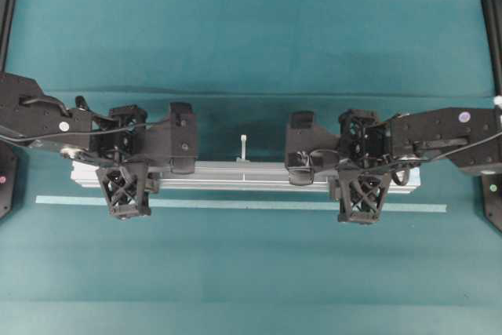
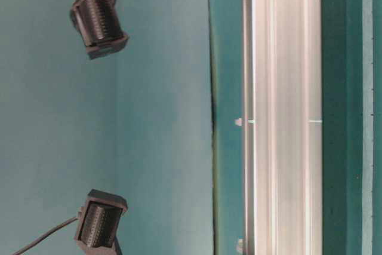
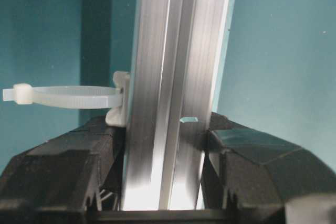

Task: Lift the large metal rail with both hands.
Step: 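Hold the rail on the table and open both grippers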

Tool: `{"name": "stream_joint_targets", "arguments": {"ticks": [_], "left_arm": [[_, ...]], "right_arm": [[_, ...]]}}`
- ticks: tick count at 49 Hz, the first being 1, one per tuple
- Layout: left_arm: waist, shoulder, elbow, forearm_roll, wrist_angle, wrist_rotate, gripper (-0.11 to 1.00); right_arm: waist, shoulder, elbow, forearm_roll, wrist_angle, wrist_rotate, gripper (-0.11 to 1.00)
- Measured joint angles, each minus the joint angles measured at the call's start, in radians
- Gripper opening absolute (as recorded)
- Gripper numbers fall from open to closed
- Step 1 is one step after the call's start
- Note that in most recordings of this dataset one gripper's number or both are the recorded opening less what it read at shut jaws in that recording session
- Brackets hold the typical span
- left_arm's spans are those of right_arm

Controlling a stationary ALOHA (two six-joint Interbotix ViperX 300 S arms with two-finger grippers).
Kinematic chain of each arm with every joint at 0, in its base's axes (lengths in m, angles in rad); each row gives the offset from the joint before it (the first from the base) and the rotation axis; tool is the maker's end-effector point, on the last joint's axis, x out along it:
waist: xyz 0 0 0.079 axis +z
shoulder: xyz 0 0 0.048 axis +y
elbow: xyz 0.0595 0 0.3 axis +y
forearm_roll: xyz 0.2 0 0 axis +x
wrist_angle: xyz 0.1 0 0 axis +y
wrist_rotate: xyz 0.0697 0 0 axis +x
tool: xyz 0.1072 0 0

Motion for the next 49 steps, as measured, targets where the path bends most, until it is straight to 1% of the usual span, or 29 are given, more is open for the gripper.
{"name": "stream_joint_targets", "arguments": {"ticks": [21, 33, 49], "left_arm": [[-0.035, 0.054, 0.012, 0.0, -0.069, -0.048, 0.36], [-0.04, 0.067, 0.011, 0.0, -0.089, -0.049, 0.36], [-0.04, 0.075, 0.011, -0.002, -0.091, -0.049, 0.36]], "right_arm": [[0.011, 0.046, 0.023, 0.003, -0.049, 0.003, 0.39], [0.015, 0.046, 0.043, 0.015, -0.074, 0.002, 0.39], [0.014, 0.048, 0.058, 0.02, -0.109, 0.002, 0.39]]}}
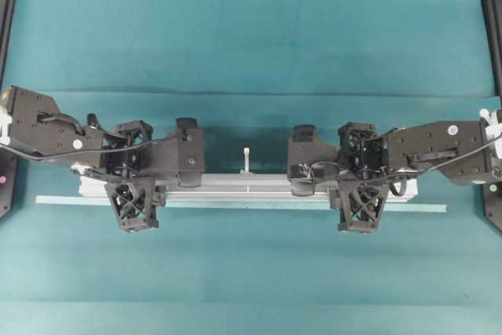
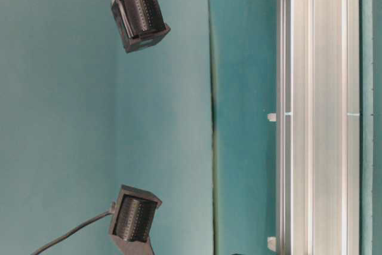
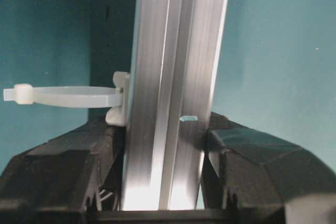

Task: Lift the large metal rail with both hands.
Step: 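Hold the rail on the table and open both grippers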

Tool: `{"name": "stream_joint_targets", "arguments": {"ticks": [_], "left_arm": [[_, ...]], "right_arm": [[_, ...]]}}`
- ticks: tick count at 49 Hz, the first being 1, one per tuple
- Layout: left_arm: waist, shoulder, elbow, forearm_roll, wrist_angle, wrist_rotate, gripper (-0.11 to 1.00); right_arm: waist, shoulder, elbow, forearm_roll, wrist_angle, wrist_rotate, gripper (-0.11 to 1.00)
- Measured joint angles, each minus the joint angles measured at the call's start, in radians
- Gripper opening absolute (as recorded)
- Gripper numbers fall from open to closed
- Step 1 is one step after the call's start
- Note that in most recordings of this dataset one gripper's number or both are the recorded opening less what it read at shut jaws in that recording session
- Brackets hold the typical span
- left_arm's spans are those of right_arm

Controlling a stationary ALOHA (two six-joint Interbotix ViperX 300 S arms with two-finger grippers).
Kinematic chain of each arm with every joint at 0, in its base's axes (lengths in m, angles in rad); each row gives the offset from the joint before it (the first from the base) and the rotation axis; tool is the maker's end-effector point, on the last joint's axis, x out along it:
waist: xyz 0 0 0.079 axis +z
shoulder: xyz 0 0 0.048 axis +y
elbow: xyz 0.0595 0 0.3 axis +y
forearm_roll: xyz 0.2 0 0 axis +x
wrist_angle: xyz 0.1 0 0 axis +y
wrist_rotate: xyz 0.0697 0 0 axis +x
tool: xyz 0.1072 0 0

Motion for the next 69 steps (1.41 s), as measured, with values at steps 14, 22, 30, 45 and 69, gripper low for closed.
{"name": "stream_joint_targets", "arguments": {"ticks": [14, 22, 30, 45, 69], "left_arm": [[0.0, 0.0, 0.002, 0.002, -0.003, 0.002, 0.36], [0.003, 0.0, 0.005, 0.002, -0.011, 0.029, 0.36], [0.008, 0.0, 0.006, 0.0, -0.023, 0.097, 0.36], [0.012, 0.003, 0.008, -0.002, -0.025, 0.078, 0.36], [-0.005, -0.002, 0.038, 0.002, -0.074, 0.031, 0.36]], "right_arm": [[0.0, 0.006, 0.0, 0.0, -0.002, 0.0, 0.39], [0.002, 0.006, 0.003, 0.002, -0.011, 0.002, 0.39], [0.002, 0.006, 0.011, 0.0, -0.028, 0.002, 0.39], [0.002, -0.002, 0.025, 0.002, -0.038, 0.002, 0.39], [0.002, -0.003, 0.031, 0.002, -0.041, 0.002, 0.4]]}}
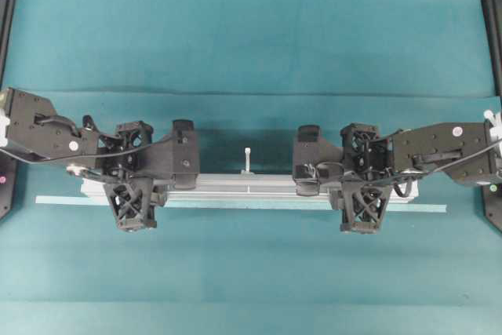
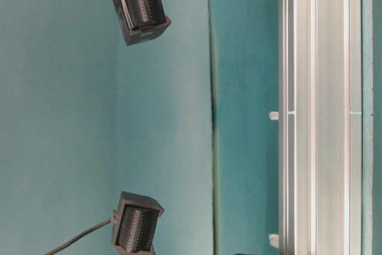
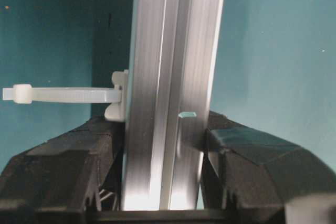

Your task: Lift the large metal rail with both hands.

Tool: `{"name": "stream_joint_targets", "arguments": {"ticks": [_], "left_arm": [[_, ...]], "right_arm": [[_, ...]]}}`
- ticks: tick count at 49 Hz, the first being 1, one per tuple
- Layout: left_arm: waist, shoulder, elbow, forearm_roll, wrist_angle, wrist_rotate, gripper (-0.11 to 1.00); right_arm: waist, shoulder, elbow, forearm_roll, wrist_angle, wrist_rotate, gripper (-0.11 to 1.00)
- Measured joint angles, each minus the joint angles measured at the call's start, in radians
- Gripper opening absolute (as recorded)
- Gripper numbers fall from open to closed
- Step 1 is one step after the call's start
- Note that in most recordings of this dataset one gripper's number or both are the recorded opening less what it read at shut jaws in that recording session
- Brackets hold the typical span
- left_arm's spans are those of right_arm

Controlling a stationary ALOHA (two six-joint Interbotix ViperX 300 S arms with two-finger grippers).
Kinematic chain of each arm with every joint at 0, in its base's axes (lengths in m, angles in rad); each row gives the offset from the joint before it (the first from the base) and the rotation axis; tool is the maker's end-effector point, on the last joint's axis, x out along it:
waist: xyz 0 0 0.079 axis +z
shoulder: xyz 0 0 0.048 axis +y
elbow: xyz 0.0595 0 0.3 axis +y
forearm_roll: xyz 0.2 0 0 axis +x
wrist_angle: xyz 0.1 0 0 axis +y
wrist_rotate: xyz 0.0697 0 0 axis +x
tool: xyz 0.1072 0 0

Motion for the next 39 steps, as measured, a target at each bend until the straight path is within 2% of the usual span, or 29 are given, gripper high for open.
{"name": "stream_joint_targets", "arguments": {"ticks": [3, 9, 14, 18, 20, 30, 39], "left_arm": [[0.0, 0.0, 0.0, 0.0, 0.0, 0.0, 0.36], [0.0, -0.002, 0.0, 0.0, 0.0, 0.0, 0.37], [0.002, -0.002, 0.0, -0.002, 0.0, -0.014, 0.65], [0.005, -0.002, 0.0, -0.002, 0.0, -0.014, 0.87], [0.006, -0.003, 0.0, -0.002, 0.0, -0.011, 0.94], [0.005, -0.005, 0.0, -0.002, 0.006, 0.0, 0.93], [0.005, -0.067, 0.002, -0.002, 0.083, 0.003, 0.93]], "right_arm": [[0.0, 0.0, 0.0, 0.0, 0.0, 0.002, 0.45], [0.003, 0.002, 0.003, 0.003, 0.002, 0.003, 0.67], [0.006, 0.002, 0.005, 0.005, 0.003, 0.005, 0.84], [0.006, 0.002, 0.005, 0.005, 0.0, 0.008, 0.91], [0.008, 0.002, 0.005, 0.005, 0.0, 0.009, 0.93], [0.008, -0.002, 0.005, 0.005, 0.002, 0.014, 0.94], [0.006, -0.048, 0.011, -0.009, 0.003, 0.011, 0.94]]}}
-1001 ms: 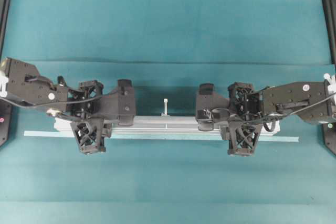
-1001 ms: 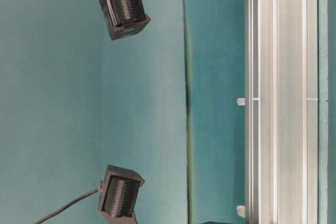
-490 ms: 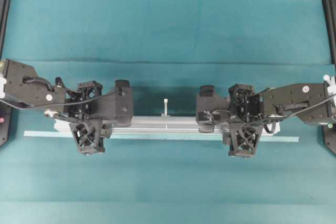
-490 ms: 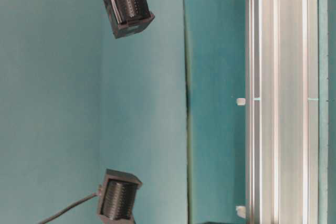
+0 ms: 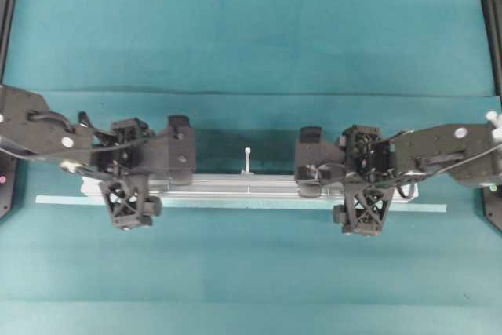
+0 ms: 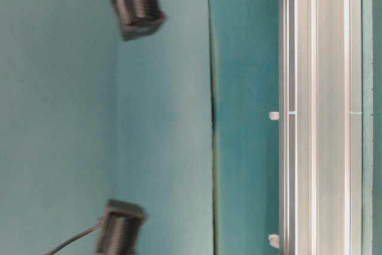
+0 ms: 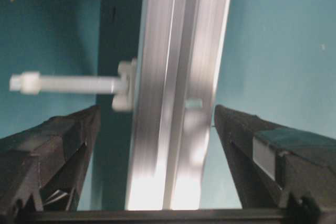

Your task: Lift the large metal rail with both hands.

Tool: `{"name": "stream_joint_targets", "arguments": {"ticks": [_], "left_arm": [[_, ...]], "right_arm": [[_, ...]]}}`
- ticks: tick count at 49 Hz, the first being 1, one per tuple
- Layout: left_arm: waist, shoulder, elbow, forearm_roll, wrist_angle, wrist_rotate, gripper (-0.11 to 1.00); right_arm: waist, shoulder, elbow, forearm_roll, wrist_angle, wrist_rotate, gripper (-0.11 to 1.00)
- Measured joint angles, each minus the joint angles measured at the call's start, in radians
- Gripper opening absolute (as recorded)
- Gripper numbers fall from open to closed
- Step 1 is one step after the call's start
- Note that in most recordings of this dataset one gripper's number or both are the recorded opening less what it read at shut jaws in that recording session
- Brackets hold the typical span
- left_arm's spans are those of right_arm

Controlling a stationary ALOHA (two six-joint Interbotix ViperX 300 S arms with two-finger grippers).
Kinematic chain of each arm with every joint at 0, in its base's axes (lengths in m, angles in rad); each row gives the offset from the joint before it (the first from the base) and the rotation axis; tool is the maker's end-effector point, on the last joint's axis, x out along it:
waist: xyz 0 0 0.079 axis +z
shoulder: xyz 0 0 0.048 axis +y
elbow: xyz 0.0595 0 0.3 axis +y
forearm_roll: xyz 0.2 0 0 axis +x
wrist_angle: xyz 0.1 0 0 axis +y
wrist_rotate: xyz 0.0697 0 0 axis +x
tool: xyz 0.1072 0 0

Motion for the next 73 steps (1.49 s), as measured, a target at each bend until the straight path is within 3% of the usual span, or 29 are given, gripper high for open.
{"name": "stream_joint_targets", "arguments": {"ticks": [23, 49, 73], "left_arm": [[0.0, -0.275, 0.0, 0.0, 0.057, 0.023, 0.93], [-0.003, -0.456, -0.012, -0.002, 0.054, 0.014, 0.93], [-0.002, -0.578, -0.014, -0.002, 0.005, 0.014, 0.93]], "right_arm": [[-0.026, -0.344, 0.017, -0.017, 0.006, 0.0, 0.94], [-0.031, -0.577, 0.049, -0.017, -0.008, 0.003, 0.94], [-0.032, -0.764, 0.092, -0.018, -0.164, 0.003, 0.94]]}}
